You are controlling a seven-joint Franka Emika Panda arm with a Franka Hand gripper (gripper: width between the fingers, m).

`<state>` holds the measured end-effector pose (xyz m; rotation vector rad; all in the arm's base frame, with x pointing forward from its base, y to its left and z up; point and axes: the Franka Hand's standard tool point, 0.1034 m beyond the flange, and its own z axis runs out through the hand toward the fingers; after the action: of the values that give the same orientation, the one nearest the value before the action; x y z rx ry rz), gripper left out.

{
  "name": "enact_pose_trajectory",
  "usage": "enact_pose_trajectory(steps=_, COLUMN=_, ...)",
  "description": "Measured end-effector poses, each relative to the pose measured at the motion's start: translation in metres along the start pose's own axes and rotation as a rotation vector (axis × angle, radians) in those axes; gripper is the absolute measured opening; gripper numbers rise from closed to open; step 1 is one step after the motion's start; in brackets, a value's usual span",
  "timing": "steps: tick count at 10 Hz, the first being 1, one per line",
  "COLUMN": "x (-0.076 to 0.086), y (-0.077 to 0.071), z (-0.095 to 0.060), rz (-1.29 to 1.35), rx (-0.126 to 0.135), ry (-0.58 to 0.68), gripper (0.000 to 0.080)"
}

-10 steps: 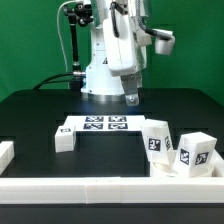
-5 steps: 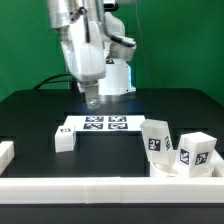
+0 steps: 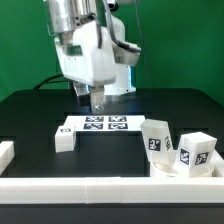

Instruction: Assemble stool

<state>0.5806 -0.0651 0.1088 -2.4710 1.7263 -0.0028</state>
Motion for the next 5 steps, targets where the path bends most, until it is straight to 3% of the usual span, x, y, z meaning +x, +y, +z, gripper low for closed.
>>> enact_pose_trajectory(steps=1, x=0.002, y=0.005, z=0.004, rz=-0.148, rx=-0.017, ry=0.004, gripper=0.0648)
enact_pose_trajectory(steps=3, x=0.002, y=0.014, z=0.012, rz=-0.447, rx=-0.091, ry=0.017, gripper=0.0648)
enact_pose_trajectory(steps=5, x=0.003, y=0.018, z=0.016, rz=-0.575, rx=-0.089, ry=0.039, gripper=0.0648)
